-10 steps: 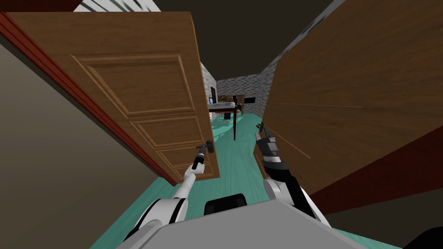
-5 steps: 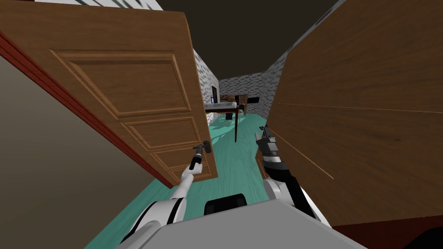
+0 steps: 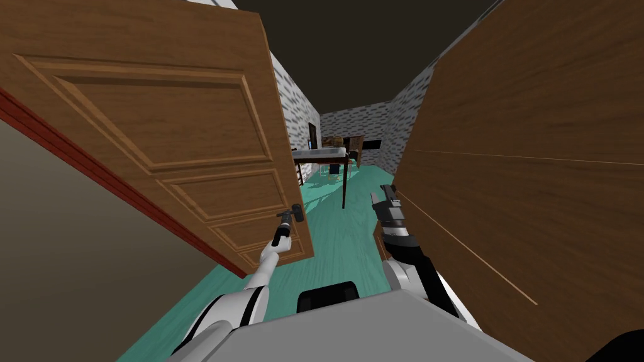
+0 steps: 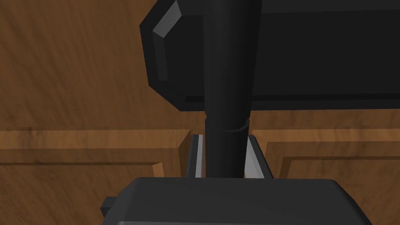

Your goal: Push the door open

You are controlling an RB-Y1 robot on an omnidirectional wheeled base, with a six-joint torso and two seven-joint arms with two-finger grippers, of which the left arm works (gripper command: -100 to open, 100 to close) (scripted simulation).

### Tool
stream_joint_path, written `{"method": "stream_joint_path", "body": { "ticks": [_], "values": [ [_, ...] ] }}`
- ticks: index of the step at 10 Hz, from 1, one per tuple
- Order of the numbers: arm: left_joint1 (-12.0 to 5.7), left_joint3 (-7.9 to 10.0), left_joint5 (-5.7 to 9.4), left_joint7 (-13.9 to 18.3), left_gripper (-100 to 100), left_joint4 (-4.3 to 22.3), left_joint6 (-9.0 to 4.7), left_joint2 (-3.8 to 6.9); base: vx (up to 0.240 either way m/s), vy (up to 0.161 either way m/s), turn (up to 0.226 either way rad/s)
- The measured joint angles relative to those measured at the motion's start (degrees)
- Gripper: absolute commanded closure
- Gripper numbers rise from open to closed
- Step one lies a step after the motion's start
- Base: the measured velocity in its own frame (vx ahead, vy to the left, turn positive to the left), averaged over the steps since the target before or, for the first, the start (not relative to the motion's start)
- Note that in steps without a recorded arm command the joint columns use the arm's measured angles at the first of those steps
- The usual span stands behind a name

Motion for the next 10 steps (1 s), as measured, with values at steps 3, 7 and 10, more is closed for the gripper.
{"method": "stream_joint_path", "body": {
  "ticks": [3,7,10],
  "values": [
    [0.91,1.54,0.43,-0.65,100,-0.26,0.56,0.23,0.158,-0.089,0.056],
    [-0.33,2.9,0.91,-0.96,100,2.41,-0.73,0.97,0.129,-0.043,0.041],
    [-0.08,4.2,1.34,-1.53,100,2.53,-0.62,1.24,0.189,-0.049,0.044]
  ]
}}
